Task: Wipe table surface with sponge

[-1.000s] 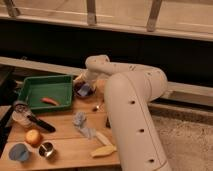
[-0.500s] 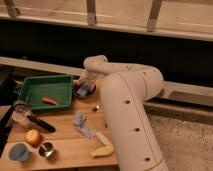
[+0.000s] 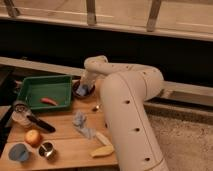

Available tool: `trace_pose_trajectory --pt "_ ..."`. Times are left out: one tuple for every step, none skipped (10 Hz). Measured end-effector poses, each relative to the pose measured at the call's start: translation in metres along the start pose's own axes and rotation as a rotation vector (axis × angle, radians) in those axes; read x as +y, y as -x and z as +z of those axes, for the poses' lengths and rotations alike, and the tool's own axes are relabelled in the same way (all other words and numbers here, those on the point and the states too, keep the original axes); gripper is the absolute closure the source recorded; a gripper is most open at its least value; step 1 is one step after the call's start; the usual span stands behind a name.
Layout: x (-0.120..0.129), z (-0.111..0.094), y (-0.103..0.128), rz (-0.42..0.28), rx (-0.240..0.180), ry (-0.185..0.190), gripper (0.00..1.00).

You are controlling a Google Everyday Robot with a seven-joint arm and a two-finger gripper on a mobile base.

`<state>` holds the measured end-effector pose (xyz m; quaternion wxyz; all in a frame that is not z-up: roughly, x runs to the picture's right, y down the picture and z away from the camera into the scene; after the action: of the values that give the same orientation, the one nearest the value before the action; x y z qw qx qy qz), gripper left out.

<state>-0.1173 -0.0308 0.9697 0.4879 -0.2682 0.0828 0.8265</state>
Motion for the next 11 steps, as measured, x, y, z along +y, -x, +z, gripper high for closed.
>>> trace_pose_trajectory --pt "0.0 0.0 0.0 -0.001 -0.001 0.003 1.0" --pt "0.001 0.0 0.0 -0.003 -0.001 0.007 1.0" --pt "0.001 0.0 0.0 -0.006 -0.002 0.013 1.0" --pt "0.002 -0.002 -0.001 -0.009 -0.004 0.022 1.0" --pt "0.003 -0.003 -0.001 -0.012 -0.005 0.03 1.0" --pt "0.004 -0.006 -0.001 -0.013 -0.006 0.04 1.0" --pt "0.004 -0.01 0.0 -0.012 -0.008 0.053 1.0" --pt "0.004 -0.014 0.0 -0.012 -0.01 0.066 1.0" --pt "0.005 -0.018 0.001 -0.012 -0.013 0.075 1.0" --pt "0.006 -0.024 0.002 -0.016 -0.02 0.083 1.0" --pt "0.008 -0.034 0.005 -0.026 -0.036 0.089 1.0"
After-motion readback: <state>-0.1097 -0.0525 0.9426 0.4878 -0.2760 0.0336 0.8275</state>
